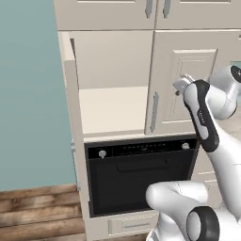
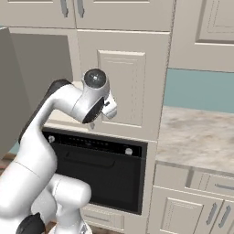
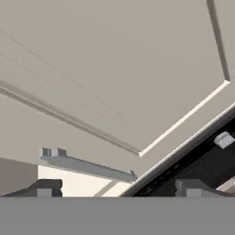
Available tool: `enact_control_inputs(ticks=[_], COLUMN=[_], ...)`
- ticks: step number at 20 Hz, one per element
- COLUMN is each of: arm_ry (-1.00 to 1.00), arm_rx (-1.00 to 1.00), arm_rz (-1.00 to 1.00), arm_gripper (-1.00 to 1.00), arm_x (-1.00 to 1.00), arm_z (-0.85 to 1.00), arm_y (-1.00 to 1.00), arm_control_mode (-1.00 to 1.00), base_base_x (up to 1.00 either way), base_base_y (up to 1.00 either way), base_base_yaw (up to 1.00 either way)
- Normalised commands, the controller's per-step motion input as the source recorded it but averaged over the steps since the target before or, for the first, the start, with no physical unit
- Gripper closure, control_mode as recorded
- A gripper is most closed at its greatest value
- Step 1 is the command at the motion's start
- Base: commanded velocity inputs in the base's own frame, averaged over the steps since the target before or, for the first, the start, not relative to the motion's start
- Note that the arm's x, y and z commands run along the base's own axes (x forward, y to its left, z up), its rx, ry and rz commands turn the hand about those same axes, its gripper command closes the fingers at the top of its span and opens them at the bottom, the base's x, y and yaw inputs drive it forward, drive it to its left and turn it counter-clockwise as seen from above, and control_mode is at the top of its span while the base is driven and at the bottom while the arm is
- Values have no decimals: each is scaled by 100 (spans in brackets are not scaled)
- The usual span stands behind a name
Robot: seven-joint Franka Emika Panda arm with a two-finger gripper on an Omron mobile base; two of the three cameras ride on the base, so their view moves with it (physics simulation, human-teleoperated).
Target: Open the cabinet. Pick the bar soap and place it next to the sink. Then close the cabinet.
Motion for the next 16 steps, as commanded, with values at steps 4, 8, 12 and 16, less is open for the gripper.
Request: enact_control_inputs(ticks=[4,8,12,16], arm_ry=[0,0,0,0], arm_rx=[-24,-33,-35,-34], arm_rz=[9,20,31,36], arm_gripper=[-100,-100,-100,-100], arm_x=[-100,-100,-100,-100], arm_z=[47,43,40,37], arm_y=[28,33,19,21], arm_control_mode=[-100,-100,-100,-100], base_base_x=[0,0,0,0], base_base_y=[0,0,0,0], base_base_yaw=[0,0,0,0])
